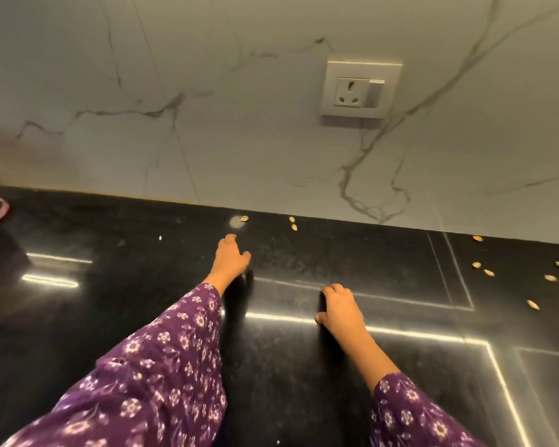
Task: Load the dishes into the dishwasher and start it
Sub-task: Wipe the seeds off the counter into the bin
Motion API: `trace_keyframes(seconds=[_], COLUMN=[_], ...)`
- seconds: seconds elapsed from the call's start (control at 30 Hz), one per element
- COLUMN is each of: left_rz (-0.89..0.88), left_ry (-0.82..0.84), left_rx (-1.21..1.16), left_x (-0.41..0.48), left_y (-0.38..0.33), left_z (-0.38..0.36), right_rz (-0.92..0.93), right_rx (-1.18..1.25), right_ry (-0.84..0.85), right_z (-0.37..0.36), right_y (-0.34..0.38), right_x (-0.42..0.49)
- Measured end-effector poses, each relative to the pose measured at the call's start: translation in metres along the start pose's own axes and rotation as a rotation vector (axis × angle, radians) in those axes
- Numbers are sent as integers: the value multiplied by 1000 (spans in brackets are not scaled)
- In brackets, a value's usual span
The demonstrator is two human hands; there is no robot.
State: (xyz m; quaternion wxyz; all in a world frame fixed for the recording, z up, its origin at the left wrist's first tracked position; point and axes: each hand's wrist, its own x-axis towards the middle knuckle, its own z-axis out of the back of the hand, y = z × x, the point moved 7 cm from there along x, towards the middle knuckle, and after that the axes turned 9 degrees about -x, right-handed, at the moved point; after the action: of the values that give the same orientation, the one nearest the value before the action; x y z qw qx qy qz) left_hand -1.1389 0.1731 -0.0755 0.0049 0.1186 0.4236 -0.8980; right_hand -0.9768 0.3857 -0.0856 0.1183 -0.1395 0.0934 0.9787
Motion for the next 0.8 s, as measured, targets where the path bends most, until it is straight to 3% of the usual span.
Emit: trace_keyframes(seconds=[0.17,0.43,0.63,0.73,0.8], left_rz=[-35,-127,-344,-517,-603], left_ry=[-5,84,326,571,591], left_rx=[170,252,285,106,-31], left_x=[51,85,46,8,-11], left_y=[-3,-41,-108,-147,-167], left_z=[-6,-69,-166,-216,-234], right_rz=[-63,-54,16,78,120], right_rx=[-40,59,84,134,244], right_ry=[5,-23,-116,-123,-105], right_z=[-4,-6,-15,-18,-17], right_y=[1,-11,-15,-14,-18], right_x=[10,14,4,-2,-7])
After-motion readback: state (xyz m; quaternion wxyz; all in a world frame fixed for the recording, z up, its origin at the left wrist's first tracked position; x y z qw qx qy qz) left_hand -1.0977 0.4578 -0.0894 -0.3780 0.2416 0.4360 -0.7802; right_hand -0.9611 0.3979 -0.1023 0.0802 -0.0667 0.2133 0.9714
